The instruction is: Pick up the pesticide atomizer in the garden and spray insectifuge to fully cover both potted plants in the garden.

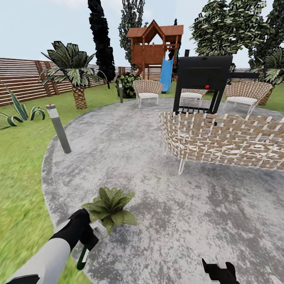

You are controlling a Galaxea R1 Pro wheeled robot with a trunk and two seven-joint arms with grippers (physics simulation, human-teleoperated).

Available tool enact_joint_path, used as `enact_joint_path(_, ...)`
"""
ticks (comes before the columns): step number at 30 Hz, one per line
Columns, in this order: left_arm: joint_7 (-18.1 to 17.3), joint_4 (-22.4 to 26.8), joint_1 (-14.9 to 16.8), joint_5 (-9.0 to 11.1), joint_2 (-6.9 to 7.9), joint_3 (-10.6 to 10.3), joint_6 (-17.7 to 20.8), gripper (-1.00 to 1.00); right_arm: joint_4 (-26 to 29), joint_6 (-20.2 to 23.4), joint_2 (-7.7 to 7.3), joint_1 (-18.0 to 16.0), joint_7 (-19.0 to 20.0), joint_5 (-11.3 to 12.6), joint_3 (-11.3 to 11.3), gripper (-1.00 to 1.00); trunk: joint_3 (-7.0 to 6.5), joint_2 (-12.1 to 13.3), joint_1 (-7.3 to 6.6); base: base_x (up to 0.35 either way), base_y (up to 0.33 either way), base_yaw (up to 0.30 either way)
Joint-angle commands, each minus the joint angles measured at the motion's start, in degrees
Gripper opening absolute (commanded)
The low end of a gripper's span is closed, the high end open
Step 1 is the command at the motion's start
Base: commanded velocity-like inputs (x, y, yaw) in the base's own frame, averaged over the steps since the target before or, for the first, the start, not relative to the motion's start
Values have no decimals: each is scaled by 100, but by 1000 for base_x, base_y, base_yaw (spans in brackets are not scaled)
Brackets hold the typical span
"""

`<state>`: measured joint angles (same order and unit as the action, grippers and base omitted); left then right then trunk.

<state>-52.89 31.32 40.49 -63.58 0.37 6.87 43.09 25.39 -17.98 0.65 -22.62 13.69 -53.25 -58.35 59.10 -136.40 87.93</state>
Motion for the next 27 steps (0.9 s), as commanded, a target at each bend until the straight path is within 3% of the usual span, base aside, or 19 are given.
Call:
enact_joint_path(1, -46, 7, 3, -40, -3, 35, 26, -100, 9, -21, 6, -6, 46, -28, -47, 100, 6, -2, 1, 190, -205, 0)
enact_joint_path(9, -34, 5, 3, -40, 5, 82, 24, -100, 9, -21, 6, -8, 47, -28, -46, 100, 6, -2, 1, 181, -219, 0)
enact_joint_path(16, -34, 13, 3, -40, -2, 83, 24, -100, 9, -21, 6, -6, 47, -28, -46, 100, 6, -2, 1, 20, -269, 8)
enact_joint_path(22, -44, 25, 7, -40, -2, 62, 52, -100, 2, -21, 6, -6, 46, -28, -44, 100, 6, -2, 1, 18, -265, 227)
enact_joint_path(27, -55, 214, 11, -40, -5, 60, 73, -100, 1, -21, 7, -6, 46, -28, -43, 100, 6, -2, 1, 30, -54, 277)
